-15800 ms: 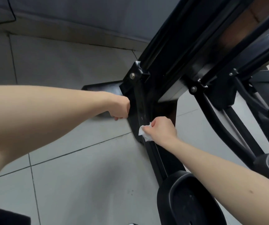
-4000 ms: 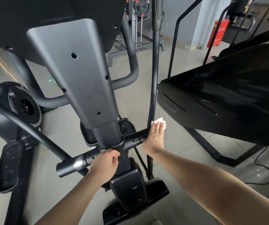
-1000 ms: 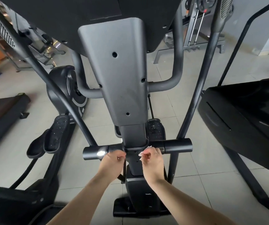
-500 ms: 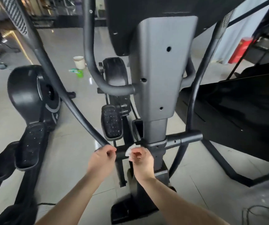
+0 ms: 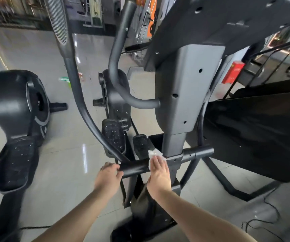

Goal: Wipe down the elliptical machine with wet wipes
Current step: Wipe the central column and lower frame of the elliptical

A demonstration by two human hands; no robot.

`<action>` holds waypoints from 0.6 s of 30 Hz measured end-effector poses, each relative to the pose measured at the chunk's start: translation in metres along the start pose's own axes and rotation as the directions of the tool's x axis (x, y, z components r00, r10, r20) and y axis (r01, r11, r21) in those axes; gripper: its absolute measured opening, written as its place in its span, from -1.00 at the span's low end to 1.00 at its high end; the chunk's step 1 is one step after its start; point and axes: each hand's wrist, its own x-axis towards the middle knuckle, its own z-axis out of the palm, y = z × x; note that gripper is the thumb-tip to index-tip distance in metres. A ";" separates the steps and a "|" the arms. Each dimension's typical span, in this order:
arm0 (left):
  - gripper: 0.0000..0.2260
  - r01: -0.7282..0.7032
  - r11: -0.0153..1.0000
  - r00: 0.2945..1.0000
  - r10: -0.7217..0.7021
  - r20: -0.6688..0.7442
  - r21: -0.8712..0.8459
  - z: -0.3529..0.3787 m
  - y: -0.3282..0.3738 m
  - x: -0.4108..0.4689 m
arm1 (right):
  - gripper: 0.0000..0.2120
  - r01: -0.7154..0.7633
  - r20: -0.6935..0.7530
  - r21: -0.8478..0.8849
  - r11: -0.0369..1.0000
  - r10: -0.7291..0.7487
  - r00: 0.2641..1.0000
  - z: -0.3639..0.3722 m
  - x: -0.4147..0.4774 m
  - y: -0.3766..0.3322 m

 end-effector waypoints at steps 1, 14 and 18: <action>-0.71 0.005 1.000 1.000 -0.005 -0.004 -0.015 -0.001 0.003 0.001 | -0.15 0.021 0.048 -0.032 0.999 -0.019 0.999 0.000 -0.003 -0.005; -0.76 0.016 0.994 1.000 -0.019 0.024 0.109 0.007 0.010 0.013 | -0.16 0.184 0.166 -0.263 0.947 -0.143 0.976 -0.017 0.027 0.011; -0.75 0.039 0.993 0.999 -0.042 0.025 0.110 0.006 0.011 0.013 | -0.21 0.307 0.235 -0.177 0.935 -0.263 0.936 -0.003 0.017 -0.020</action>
